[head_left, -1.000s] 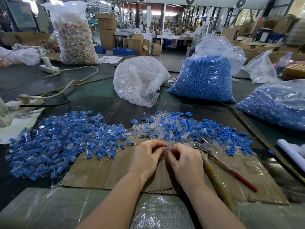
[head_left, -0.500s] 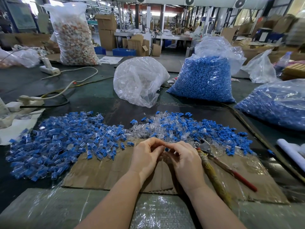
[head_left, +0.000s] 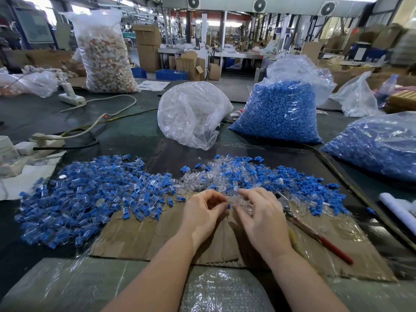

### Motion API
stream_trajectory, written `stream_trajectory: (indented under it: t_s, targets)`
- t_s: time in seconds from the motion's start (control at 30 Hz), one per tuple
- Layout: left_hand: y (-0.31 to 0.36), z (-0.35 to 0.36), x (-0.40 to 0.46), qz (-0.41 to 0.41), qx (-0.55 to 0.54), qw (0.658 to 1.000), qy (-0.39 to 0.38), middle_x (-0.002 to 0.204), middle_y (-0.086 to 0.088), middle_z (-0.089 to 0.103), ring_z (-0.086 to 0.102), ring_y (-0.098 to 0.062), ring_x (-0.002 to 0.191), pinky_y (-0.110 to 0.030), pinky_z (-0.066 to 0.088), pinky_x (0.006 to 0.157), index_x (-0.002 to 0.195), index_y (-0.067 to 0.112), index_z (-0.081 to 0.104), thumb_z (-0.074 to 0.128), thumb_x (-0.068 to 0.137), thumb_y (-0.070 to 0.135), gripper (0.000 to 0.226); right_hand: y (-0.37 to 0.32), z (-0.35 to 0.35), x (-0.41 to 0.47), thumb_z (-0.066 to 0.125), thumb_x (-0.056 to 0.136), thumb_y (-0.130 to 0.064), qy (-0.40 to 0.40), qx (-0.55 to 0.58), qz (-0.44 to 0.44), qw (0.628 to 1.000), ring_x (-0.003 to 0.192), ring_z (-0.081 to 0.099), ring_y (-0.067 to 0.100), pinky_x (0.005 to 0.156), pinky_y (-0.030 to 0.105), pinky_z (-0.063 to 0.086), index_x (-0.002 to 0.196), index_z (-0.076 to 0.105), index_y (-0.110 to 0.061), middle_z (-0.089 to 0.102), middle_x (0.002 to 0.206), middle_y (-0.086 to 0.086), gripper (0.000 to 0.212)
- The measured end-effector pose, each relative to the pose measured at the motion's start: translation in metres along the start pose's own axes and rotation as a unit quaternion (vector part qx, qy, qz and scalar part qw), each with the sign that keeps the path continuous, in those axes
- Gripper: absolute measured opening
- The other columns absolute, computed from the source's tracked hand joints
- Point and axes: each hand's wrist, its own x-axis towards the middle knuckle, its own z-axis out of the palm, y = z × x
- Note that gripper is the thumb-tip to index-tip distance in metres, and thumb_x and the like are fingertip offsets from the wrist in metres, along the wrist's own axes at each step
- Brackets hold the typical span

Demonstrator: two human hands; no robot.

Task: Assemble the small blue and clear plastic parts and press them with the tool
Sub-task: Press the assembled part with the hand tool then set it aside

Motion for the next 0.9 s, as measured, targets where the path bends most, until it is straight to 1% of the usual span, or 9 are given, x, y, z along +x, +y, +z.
stream_trajectory:
  t_s: [0.13, 0.23, 0.33, 0.47, 0.57, 0.63, 0.73, 0.83, 0.9]
  targets:
    - [-0.002, 0.0, 0.002, -0.024, -0.052, 0.998, 0.002, 0.08, -0.009, 0.068, 0.068, -0.016, 0.073, -0.017, 0.053, 0.063, 0.084, 0.011, 0.065, 0.065, 0.083, 0.002, 0.01, 0.015, -0.026, -0.009, 0.052, 0.09, -0.043, -0.007, -0.134, 0.114, 0.984, 0.113, 0.046, 0.013, 0.093, 0.028, 0.035, 0.13, 0.05, -0.022, 0.052, 0.122, -0.003, 0.045]
    - [-0.003, 0.001, 0.004, -0.024, -0.043, 0.999, 0.012, 0.081, -0.01, 0.069, 0.068, -0.021, 0.076, -0.023, 0.055, 0.066, 0.083, 0.012, 0.066, 0.067, 0.083, 0.004, 0.008, 0.03, -0.046, -0.02, 0.034, 0.086, -0.067, -0.128, -0.288, 0.221, 0.923, 0.122, 0.042, 0.02, 0.096, 0.038, 0.038, 0.135, 0.035, -0.025, 0.043, 0.134, 0.003, 0.064]
    - [-0.003, 0.003, 0.007, -0.036, -0.05, 0.998, 0.017, 0.075, -0.007, 0.067, 0.064, -0.017, 0.068, -0.027, 0.052, 0.065, 0.082, 0.013, 0.065, 0.066, 0.083, 0.004, 0.009, 0.038, -0.054, -0.025, 0.034, 0.082, -0.074, -0.212, -0.305, 0.261, 0.891, 0.127, 0.039, 0.024, 0.099, 0.044, 0.037, 0.138, 0.028, -0.024, 0.039, 0.139, 0.003, 0.075]
    - [0.001, 0.003, 0.007, -0.083, -0.121, 0.989, 0.012, 0.068, -0.006, 0.063, 0.061, -0.014, 0.058, -0.029, 0.055, 0.062, 0.084, 0.009, 0.064, 0.064, 0.084, 0.001, 0.008, 0.033, -0.052, -0.027, 0.041, 0.092, -0.052, -0.182, -0.307, 0.23, 0.905, 0.12, 0.042, 0.024, 0.094, 0.04, 0.04, 0.126, 0.039, -0.022, 0.043, 0.13, 0.004, 0.045]
    - [0.005, 0.003, 0.007, -0.104, -0.146, 0.984, 0.007, 0.062, -0.006, 0.062, 0.057, -0.013, 0.049, -0.026, 0.049, 0.049, 0.089, 0.005, 0.063, 0.063, 0.086, 0.002, 0.005, 0.027, -0.055, -0.022, 0.038, 0.095, -0.045, -0.168, -0.303, 0.208, 0.915, 0.112, 0.044, 0.024, 0.092, 0.034, 0.041, 0.112, 0.044, -0.019, 0.047, 0.121, 0.007, 0.032]
    - [0.007, 0.004, 0.008, -0.119, -0.173, 0.978, 0.007, 0.059, -0.005, 0.062, 0.056, -0.014, 0.048, -0.024, 0.045, 0.043, 0.089, 0.004, 0.063, 0.063, 0.086, 0.002, 0.004, 0.025, -0.058, -0.017, 0.034, 0.096, -0.045, -0.163, -0.267, 0.171, 0.934, 0.104, 0.046, 0.019, 0.09, 0.03, 0.04, 0.107, 0.044, -0.021, 0.051, 0.112, 0.003, 0.028]
    - [0.011, 0.004, 0.012, -0.139, -0.216, 0.966, 0.019, 0.058, -0.003, 0.064, 0.06, -0.012, 0.05, -0.022, 0.048, 0.044, 0.085, 0.005, 0.065, 0.065, 0.084, 0.001, 0.004, 0.013, -0.062, -0.01, 0.035, 0.098, -0.038, -0.201, -0.061, 0.154, 0.965, 0.083, 0.049, 0.011, 0.071, 0.026, 0.04, 0.097, 0.05, -0.021, 0.055, 0.092, -0.003, 0.023]
    - [0.013, 0.005, 0.016, -0.141, -0.224, 0.964, 0.032, 0.063, -0.005, 0.067, 0.063, -0.011, 0.055, -0.018, 0.049, 0.052, 0.081, 0.006, 0.067, 0.067, 0.081, -0.001, 0.007, -0.006, -0.069, -0.008, 0.041, 0.098, -0.032, -0.256, 0.127, 0.192, 0.939, 0.056, 0.041, 0.008, 0.054, 0.024, 0.03, 0.074, 0.049, -0.019, 0.047, 0.066, -0.007, 0.029]
    - [0.014, 0.006, 0.017, -0.145, -0.227, 0.962, 0.039, 0.063, -0.005, 0.068, 0.064, -0.011, 0.055, -0.017, 0.049, 0.053, 0.079, 0.006, 0.068, 0.067, 0.081, -0.002, 0.008, -0.013, -0.07, -0.007, 0.04, 0.098, -0.033, -0.277, 0.144, 0.202, 0.928, 0.054, 0.04, 0.007, 0.053, 0.024, 0.029, 0.069, 0.047, -0.02, 0.044, 0.063, -0.007, 0.033]
